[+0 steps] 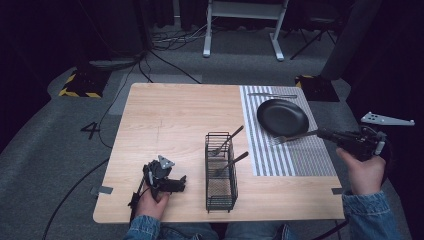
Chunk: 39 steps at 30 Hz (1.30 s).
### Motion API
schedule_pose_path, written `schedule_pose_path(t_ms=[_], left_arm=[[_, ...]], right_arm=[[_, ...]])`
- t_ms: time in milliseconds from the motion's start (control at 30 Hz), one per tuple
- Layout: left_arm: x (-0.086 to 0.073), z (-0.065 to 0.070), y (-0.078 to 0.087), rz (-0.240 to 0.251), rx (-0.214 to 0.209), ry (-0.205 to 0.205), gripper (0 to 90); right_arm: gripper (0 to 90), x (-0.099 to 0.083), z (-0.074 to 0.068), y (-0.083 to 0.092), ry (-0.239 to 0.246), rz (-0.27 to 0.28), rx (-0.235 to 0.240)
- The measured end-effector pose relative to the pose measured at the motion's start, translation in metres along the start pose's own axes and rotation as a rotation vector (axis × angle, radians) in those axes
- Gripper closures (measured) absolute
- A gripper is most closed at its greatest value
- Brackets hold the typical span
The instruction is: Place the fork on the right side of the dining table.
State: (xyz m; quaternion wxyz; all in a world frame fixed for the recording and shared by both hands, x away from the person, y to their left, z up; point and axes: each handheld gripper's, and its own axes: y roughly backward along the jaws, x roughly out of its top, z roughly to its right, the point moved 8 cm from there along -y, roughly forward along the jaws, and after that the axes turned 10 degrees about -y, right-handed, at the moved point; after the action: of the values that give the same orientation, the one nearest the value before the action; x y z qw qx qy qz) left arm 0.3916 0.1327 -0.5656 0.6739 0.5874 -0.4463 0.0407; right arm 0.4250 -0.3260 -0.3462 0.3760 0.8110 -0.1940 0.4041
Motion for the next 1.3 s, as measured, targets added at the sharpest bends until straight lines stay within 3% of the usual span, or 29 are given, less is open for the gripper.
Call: schedule_pose_path(t_ms=[100,400,867,1300], left_arm=[[0.0,0.0,0.0,0.0,0.0,0.0,0.2],[0.0,0.0,0.0,0.0,0.0,0.0,0.2],[0.0,0.0,0.0,0.0,0.0,0.0,0.2],[0.0,0.0,0.0,0.0,0.0,0.0,0.2]], right_arm=[[87.0,-0.003,0.012,-0.011,-0.026,-0.01,-0.008],[87.0,-0.013,0.029,-0.033,-0.067,-0.034,-0.024],[87.0,-0.025,0.042,-0.061,-0.11,-0.068,-0.039],[87.0,-0.031,0.047,-0.068,-0.128,-0.092,-0.036]])
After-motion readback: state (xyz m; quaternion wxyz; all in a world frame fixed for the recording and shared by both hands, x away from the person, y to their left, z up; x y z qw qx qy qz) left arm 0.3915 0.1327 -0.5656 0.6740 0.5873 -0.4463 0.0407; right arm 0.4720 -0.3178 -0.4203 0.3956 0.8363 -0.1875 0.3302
